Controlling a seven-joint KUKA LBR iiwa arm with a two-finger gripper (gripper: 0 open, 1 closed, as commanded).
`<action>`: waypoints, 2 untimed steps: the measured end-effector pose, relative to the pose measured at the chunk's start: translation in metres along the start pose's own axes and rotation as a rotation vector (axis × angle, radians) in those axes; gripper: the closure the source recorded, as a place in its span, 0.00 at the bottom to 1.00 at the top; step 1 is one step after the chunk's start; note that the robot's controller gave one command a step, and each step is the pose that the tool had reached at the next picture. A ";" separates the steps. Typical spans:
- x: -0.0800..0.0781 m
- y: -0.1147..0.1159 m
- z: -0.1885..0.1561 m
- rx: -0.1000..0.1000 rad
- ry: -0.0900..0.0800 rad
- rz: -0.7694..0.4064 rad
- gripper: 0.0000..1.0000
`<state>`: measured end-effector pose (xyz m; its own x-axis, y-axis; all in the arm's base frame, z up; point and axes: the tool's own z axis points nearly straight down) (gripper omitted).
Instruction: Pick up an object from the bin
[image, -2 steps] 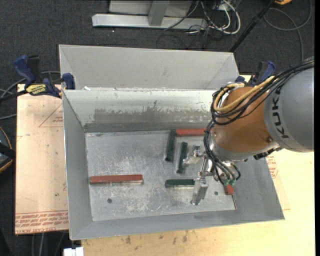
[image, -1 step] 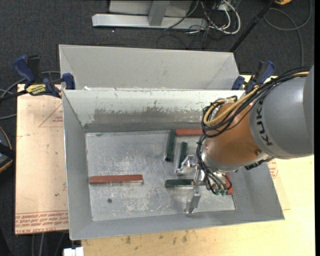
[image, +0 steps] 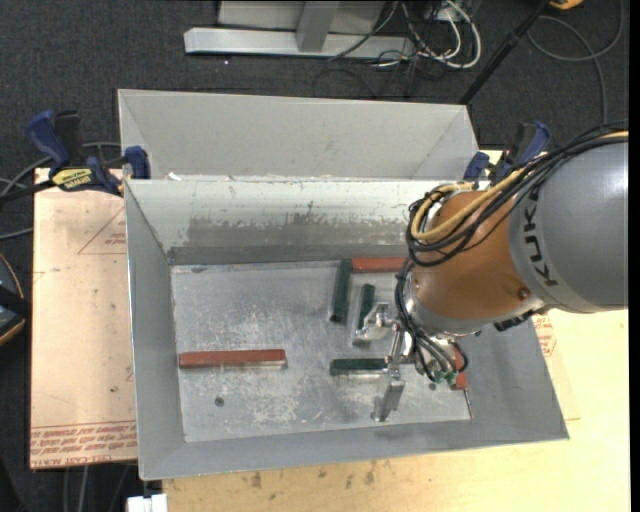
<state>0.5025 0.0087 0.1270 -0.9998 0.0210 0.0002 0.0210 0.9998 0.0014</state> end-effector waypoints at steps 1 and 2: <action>-0.011 0.004 0.041 0.000 -0.004 0.011 0.00; -0.006 0.006 0.053 -0.002 -0.019 0.140 1.00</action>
Offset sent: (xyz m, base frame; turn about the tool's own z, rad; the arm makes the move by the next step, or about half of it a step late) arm 0.0003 0.0052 -0.0570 0.1402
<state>0.5082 0.0144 0.0742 -0.9869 0.1603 -0.0180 0.1603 0.9871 0.0043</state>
